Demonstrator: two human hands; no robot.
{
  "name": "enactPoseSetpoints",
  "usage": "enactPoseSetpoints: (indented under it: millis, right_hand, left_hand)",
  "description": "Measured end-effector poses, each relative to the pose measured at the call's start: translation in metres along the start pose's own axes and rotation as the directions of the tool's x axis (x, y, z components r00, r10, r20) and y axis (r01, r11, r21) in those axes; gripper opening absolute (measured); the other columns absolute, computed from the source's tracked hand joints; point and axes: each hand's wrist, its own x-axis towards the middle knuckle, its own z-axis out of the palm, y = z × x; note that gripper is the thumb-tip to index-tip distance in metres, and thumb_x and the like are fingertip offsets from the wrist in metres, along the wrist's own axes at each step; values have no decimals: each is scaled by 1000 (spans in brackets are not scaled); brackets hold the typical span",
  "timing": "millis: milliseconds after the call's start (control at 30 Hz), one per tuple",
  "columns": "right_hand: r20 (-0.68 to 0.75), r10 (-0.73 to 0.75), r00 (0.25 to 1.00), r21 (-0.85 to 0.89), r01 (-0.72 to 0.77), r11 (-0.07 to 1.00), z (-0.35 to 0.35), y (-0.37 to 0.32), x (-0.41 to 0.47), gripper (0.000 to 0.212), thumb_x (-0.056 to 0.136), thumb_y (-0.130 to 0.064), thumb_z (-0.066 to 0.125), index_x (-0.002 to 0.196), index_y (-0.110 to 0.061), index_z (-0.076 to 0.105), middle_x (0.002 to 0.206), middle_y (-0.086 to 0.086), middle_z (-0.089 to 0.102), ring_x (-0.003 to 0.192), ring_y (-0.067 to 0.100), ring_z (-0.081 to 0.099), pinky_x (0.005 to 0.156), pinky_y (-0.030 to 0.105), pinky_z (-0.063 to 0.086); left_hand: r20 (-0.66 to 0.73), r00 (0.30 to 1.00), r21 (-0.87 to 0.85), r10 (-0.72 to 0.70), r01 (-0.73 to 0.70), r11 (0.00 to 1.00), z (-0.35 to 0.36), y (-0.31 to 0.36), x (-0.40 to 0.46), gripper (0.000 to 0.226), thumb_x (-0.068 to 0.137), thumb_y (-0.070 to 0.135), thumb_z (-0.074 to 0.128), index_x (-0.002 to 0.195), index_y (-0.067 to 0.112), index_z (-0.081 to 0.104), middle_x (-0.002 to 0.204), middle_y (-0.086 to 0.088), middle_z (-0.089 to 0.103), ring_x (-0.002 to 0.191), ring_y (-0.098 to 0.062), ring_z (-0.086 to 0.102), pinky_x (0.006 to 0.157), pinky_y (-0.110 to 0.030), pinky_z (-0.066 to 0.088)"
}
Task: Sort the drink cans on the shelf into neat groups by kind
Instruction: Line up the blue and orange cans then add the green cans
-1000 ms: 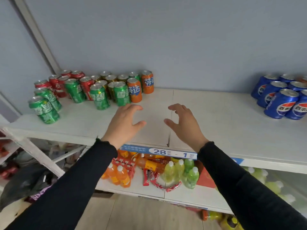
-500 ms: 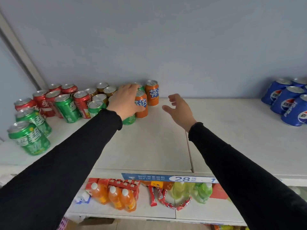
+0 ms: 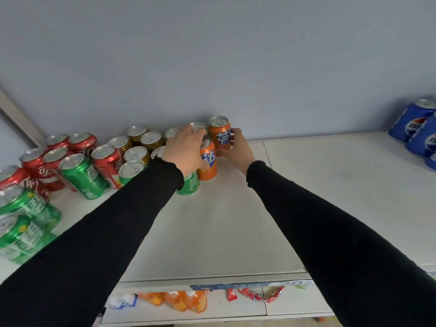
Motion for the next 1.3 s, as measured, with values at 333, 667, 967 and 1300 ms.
enactPoseSetpoints:
  millis: [333, 667, 967, 1300]
  right_hand:
    - [-155, 24, 988, 25, -20, 999, 6, 2, -12, 55, 78, -22, 81, 123, -18, 50, 93, -19, 58, 84, 2, 61, 77, 24, 51]
    - [-450, 56, 891, 47, -40, 998, -95, 10, -120, 65, 73, -30, 85, 129, -21, 54, 110, -8, 66, 98, 9, 64, 83, 29, 56]
    - [-644, 95, 759, -27, -147, 989, -246, 46, -243, 63, 79, -28, 82, 133, -21, 51, 112, -11, 61, 97, 6, 59, 78, 19, 50]
    - [-707, 94, 701, -28, -160, 987, -459, 119, -360, 60, 72, -29, 87, 123, -23, 56, 106, -14, 67, 98, 3, 63, 81, 22, 52]
  left_hand:
    - [-33, 994, -171, 102, -106, 980, -2, -9, -2, 67, 69, 36, 87, 120, 21, 46, 117, -6, 61, 103, -29, 62, 83, -45, 53]
    - [-185, 921, -289, 342, -383, 877, -9, 64, -10, 71, 63, 44, 85, 123, 28, 51, 114, 0, 68, 99, -26, 65, 84, -45, 52]
    - [-161, 841, -494, 516, -522, 695, 13, 240, -25, 73, 65, 34, 88, 128, 26, 53, 121, 4, 64, 103, -19, 63, 86, -36, 52]
    - [-125, 784, -498, 608, -580, 645, 23, 482, -38, 72, 68, 35, 88, 127, 26, 48, 128, 3, 61, 112, -19, 61, 92, -38, 53]
